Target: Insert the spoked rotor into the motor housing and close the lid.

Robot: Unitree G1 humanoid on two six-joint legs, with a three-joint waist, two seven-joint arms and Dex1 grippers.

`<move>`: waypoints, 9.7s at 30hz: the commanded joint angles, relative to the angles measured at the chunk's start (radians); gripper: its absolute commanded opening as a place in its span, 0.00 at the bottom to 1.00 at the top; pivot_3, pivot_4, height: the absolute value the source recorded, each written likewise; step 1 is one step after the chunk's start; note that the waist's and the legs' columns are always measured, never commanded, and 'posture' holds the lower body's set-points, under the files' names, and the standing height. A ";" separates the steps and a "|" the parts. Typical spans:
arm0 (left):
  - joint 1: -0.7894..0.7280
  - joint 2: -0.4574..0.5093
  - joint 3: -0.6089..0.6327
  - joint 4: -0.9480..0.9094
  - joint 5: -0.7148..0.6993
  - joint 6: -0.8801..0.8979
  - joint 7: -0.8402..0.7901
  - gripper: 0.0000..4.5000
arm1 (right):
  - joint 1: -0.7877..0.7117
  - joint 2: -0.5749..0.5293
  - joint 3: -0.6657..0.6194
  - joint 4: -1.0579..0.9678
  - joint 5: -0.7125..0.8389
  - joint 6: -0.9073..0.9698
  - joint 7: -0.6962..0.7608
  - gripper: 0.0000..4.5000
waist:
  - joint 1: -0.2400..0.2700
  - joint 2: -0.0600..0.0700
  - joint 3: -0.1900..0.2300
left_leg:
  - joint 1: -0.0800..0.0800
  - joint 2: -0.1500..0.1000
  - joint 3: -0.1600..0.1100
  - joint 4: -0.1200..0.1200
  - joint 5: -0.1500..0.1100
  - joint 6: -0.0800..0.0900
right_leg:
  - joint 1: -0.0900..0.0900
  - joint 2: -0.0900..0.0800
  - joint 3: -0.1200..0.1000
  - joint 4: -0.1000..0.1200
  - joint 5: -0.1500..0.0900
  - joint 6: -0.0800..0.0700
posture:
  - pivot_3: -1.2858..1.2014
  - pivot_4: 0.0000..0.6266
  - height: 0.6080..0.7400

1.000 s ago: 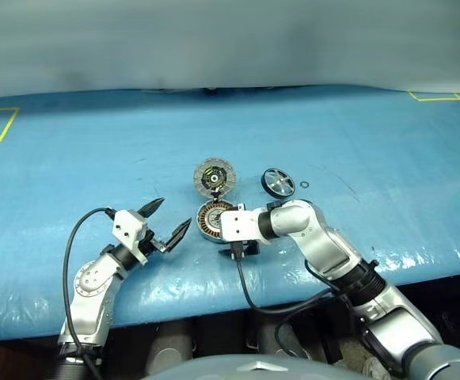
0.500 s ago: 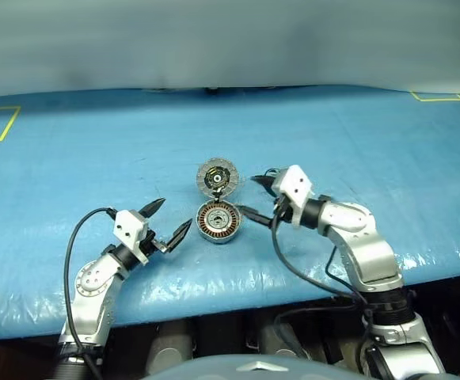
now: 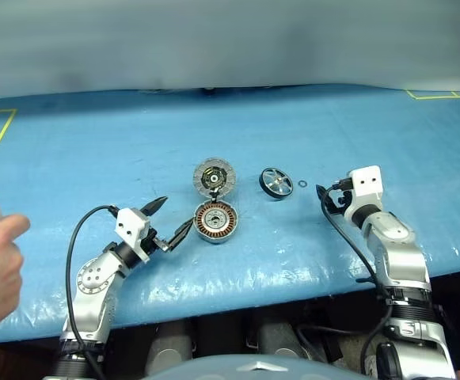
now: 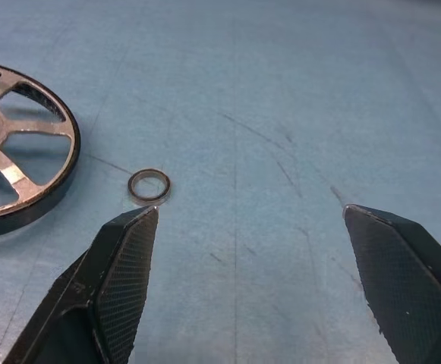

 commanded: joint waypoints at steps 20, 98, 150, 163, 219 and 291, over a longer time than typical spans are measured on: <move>0.013 0.010 0.016 -0.019 0.007 -0.021 0.021 1.00 | -0.213 0.040 0.075 0.387 0.031 -0.190 0.036 0.91 | -0.002 0.000 0.000 | 0.001 0.000 0.001 0.000 0.000 0.001 | 0.000 0.000 0.002 0.000 0.002 0.004 | 0.52 0.24 1.00; 0.052 0.031 0.000 0.017 -0.012 -0.030 -0.074 1.00 | -0.091 0.093 0.518 -0.154 0.107 -0.009 0.387 0.14 | 0.002 0.002 -0.002 | -0.003 0.000 -0.001 0.001 0.000 0.001 | -0.002 -0.001 0.000 0.000 0.001 0.002 | 0.52 0.24 1.00; 0.055 0.025 -0.018 0.024 -0.002 -0.034 -0.045 1.00 | -0.110 0.133 0.516 -0.125 0.109 0.004 0.369 0.01 | 0.002 0.002 -0.002 | -0.002 0.000 -0.001 0.001 0.000 0.001 | -0.002 -0.001 0.000 0.000 0.001 0.002 | 0.52 0.24 1.00; 0.058 0.027 -0.023 0.018 -0.001 -0.034 -0.038 1.00 | -0.105 0.102 0.572 -0.150 0.031 0.029 0.362 0.01 | 0.002 0.002 -0.002 | -0.001 0.000 -0.001 0.001 0.000 0.001 | 0.000 -0.001 0.000 0.000 0.001 0.002 | 0.52 0.24 1.00; 0.061 0.019 -0.025 0.028 0.001 -0.038 -0.027 1.00 | -0.158 -0.074 0.301 0.100 0.013 -0.087 0.255 0.41 | 0.002 0.002 -0.002 | -0.001 -0.001 0.000 0.001 -0.001 0.002 | -0.001 -0.001 0.002 -0.001 0.002 0.003 | 0.52 0.24 1.00; 0.067 0.015 -0.024 0.036 -0.002 -0.071 -0.061 1.00 | 0.015 -0.018 0.462 -0.287 0.162 0.032 0.411 0.00 | 0.005 0.003 -0.002 | -0.001 -0.001 -0.001 0.001 -0.001 0.002 | -0.001 -0.002 0.000 -0.001 0.001 0.002 | 0.52 0.24 1.00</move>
